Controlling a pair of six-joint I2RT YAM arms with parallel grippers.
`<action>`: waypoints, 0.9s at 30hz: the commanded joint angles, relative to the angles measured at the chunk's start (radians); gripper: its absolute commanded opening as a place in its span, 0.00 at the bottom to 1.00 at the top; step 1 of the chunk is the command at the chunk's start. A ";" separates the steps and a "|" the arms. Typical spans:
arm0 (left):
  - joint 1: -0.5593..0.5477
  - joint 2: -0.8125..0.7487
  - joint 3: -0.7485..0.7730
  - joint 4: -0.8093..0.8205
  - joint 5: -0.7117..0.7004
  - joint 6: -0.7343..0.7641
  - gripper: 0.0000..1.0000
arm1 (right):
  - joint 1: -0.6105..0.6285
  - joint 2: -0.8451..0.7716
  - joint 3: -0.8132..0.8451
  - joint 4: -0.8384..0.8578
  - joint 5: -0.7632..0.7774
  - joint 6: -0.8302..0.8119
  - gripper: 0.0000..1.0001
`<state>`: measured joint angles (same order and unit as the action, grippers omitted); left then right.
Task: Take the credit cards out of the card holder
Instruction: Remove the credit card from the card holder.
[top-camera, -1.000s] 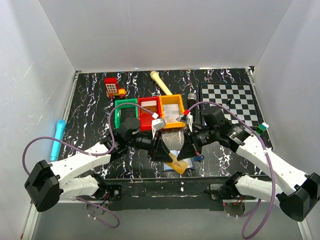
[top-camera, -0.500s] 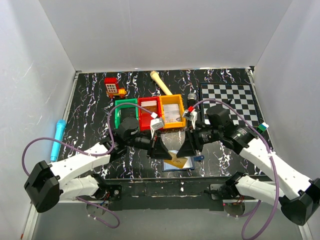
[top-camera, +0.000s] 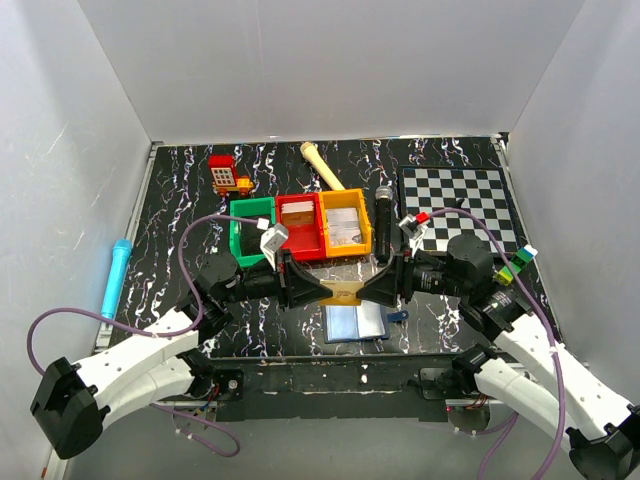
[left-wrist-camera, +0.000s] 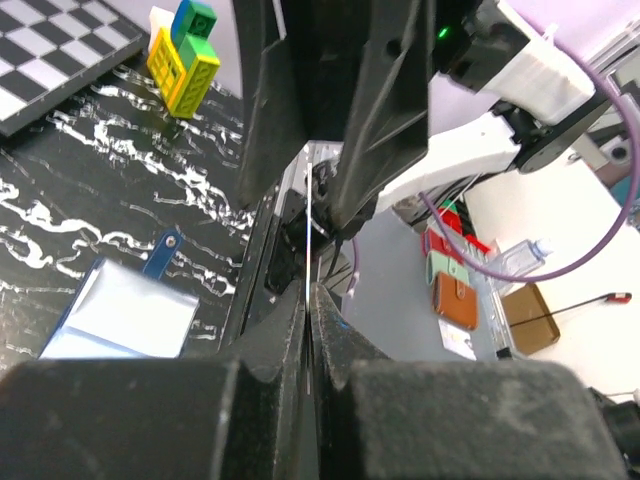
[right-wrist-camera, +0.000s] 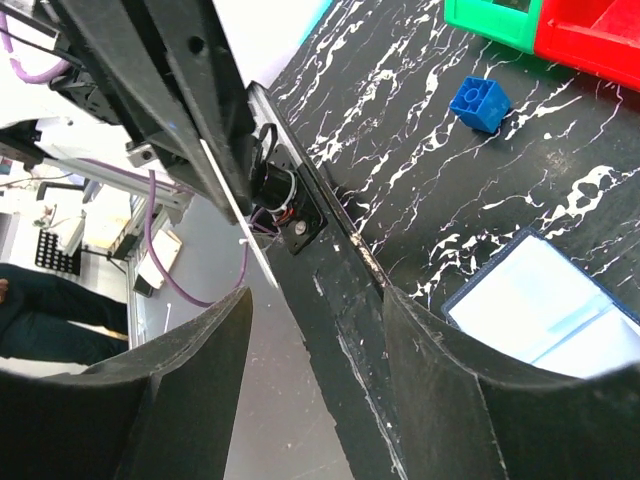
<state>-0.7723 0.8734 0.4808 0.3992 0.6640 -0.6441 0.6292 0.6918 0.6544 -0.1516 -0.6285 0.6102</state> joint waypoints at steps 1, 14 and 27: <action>0.005 -0.008 -0.015 0.141 -0.037 -0.080 0.00 | -0.002 -0.017 -0.033 0.198 0.016 0.095 0.63; 0.005 0.001 -0.021 0.184 -0.050 -0.112 0.00 | -0.003 0.005 -0.059 0.330 -0.054 0.157 0.37; 0.016 -0.042 0.091 -0.109 -0.124 0.055 0.75 | -0.002 -0.018 -0.033 0.241 -0.088 0.090 0.01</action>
<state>-0.7677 0.8768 0.4820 0.4568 0.5819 -0.7017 0.6292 0.6987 0.5919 0.1272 -0.6991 0.7624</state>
